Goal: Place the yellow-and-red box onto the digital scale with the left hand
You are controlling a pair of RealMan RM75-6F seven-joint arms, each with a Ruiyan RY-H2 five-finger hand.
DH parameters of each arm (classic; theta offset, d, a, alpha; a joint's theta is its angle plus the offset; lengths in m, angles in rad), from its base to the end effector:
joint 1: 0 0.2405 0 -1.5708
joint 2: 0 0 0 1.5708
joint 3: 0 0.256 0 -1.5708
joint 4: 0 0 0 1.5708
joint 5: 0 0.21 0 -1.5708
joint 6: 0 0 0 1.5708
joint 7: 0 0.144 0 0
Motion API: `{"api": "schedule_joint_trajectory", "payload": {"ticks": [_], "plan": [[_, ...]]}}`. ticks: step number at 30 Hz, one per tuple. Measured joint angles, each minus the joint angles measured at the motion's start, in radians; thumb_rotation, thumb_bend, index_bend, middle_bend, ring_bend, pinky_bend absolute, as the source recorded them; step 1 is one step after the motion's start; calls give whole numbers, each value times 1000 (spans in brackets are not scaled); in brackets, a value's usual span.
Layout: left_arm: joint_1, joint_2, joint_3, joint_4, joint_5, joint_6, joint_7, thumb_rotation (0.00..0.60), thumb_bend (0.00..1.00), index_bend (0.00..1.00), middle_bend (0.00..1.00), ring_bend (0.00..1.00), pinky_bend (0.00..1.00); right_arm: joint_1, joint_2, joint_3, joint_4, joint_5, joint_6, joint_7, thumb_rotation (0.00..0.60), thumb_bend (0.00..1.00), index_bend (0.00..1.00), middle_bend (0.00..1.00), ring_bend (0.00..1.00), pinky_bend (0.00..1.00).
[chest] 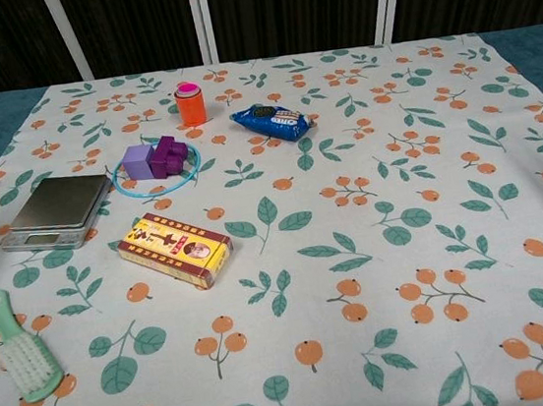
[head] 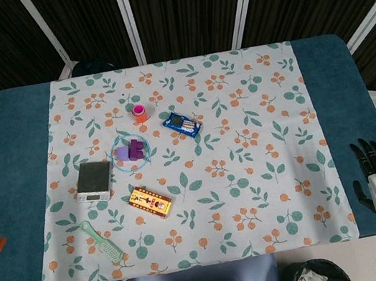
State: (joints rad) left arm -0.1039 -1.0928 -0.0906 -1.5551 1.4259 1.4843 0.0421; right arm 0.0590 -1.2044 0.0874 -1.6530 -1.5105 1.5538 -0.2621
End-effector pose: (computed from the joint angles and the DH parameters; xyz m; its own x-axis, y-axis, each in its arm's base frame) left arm -0.3260 0.1963 0.1844 0.4967 -0.0507 0.8664 0.8676 0.0556 -0.4942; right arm -0.2921 -0.1792 0.1432 0.5137 0.0844 0.8538 -0.8576 0.0187 0.5140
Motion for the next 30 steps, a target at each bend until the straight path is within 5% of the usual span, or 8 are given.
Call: {"api": "schedule_joint_trajectory", "payload": {"ticks": [24,28,30], "plan": [[0,-2,5,0,15,6,3,600,34,0,0,0,70,-2,2,4,-4,6,3,2,600,550,34,67,58,25],[-1,-4,8,0,28,10,3,600,77,0,59,77,199,-3,3,3,-5,5,3,4,600,551,34,67,58,26],[-2,-4,9,2,41,13,-7,600,113,0,171,200,327,-3,3,3,-6,5,3,4,600,550,34,67,58,26]]}}
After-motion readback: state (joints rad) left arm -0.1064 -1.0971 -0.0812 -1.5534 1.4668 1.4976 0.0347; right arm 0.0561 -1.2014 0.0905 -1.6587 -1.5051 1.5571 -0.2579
